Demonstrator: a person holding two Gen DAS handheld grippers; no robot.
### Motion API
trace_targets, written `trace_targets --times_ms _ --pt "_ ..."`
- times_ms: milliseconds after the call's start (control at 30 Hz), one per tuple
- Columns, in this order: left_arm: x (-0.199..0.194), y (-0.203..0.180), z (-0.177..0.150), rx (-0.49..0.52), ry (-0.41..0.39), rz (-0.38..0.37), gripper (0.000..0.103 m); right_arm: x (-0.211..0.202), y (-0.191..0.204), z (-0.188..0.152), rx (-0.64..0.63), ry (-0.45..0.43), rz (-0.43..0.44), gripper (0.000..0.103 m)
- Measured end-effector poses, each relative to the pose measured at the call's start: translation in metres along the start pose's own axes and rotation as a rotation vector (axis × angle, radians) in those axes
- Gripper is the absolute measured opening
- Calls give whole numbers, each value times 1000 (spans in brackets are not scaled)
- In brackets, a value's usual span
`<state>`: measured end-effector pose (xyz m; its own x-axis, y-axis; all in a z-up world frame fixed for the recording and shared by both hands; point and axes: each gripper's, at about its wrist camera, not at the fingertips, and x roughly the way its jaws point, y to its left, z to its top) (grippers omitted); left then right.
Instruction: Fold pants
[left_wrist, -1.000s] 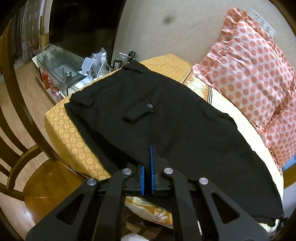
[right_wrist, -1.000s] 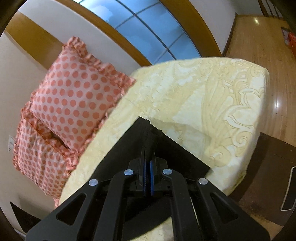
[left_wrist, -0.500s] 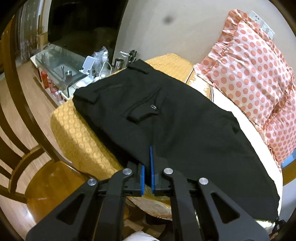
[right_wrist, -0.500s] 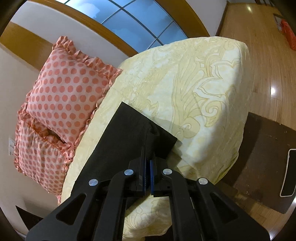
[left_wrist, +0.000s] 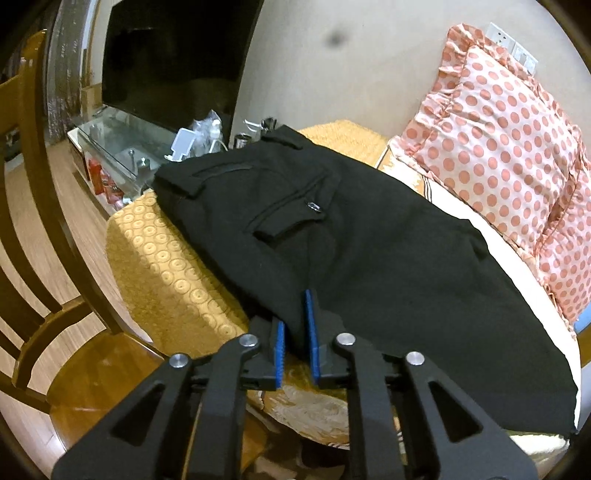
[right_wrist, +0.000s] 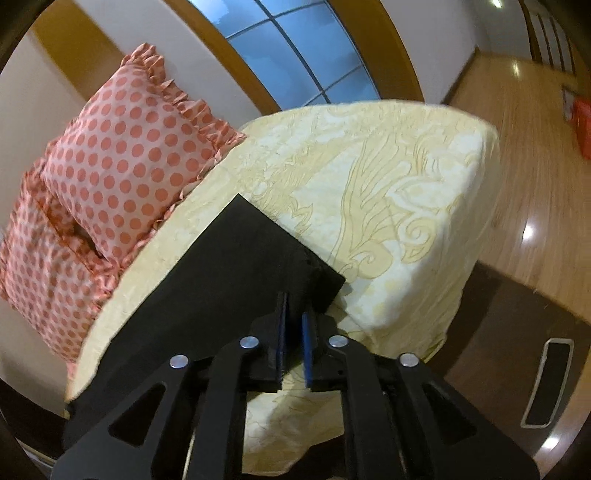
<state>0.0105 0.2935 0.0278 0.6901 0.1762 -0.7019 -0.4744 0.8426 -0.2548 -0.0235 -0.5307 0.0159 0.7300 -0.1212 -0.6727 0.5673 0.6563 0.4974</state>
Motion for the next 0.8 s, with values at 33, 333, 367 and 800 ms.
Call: trace_targets --times_ms 33,333,367,800 --pt "-6 0 -1 -1 -18 13 21 -6 0 1 -15 -29 -12 13" --pt "-59 -46 -4 124 -246 91 72 -26 -2 10 -35 -148 -43 61" --pt "-57 -55 -5 146 -231 66 72 -25 0 10 -38 -148 -47 60" --pt "-26 -179 -53 408 -111 -175 87 -3 10 -7 -111 -94 -58 47"
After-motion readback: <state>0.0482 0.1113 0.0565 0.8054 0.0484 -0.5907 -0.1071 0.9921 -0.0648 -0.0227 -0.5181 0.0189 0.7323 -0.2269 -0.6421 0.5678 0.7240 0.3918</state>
